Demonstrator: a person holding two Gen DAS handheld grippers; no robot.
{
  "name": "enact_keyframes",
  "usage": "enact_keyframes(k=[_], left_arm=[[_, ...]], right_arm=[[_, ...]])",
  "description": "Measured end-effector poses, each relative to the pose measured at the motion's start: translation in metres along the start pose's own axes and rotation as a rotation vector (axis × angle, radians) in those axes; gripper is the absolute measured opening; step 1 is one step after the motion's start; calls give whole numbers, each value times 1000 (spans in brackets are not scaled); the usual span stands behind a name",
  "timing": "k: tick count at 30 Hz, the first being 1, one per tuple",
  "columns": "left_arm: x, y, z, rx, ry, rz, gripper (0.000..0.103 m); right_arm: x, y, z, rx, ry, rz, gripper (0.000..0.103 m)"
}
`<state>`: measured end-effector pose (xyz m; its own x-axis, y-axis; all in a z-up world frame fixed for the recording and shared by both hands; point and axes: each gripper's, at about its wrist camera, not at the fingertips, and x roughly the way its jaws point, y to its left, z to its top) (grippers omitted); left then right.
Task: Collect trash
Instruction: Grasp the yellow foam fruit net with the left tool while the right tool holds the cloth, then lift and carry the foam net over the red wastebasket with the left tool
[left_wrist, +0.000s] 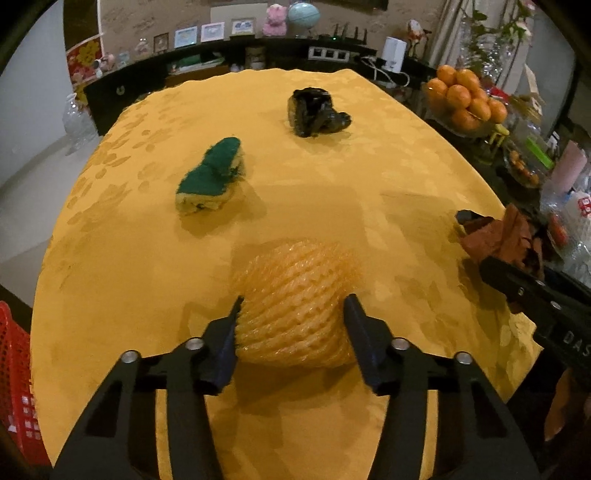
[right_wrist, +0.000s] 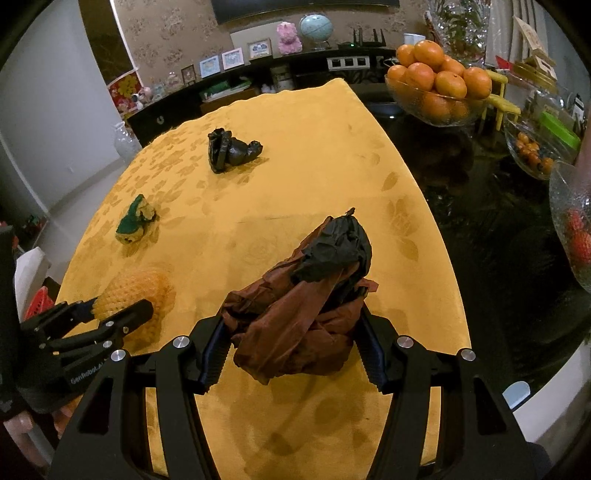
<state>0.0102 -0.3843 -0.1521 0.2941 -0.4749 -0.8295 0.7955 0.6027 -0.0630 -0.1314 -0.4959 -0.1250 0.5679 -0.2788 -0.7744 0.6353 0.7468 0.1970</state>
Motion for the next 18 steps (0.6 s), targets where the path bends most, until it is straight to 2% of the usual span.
enact_keyframes(k=[4,11,18], left_arm=[[-3,0,-2,-5,6,-24,37],[-20,11,-10,1,-21,26,36],[-52,24,-18,-11,-86,79,36]], right_arm=[[-1,1,0,-4,-10,3,58],[-4,15,0,-46,-34,21,58],[-7,25,-1,-84,-54,31,58]])
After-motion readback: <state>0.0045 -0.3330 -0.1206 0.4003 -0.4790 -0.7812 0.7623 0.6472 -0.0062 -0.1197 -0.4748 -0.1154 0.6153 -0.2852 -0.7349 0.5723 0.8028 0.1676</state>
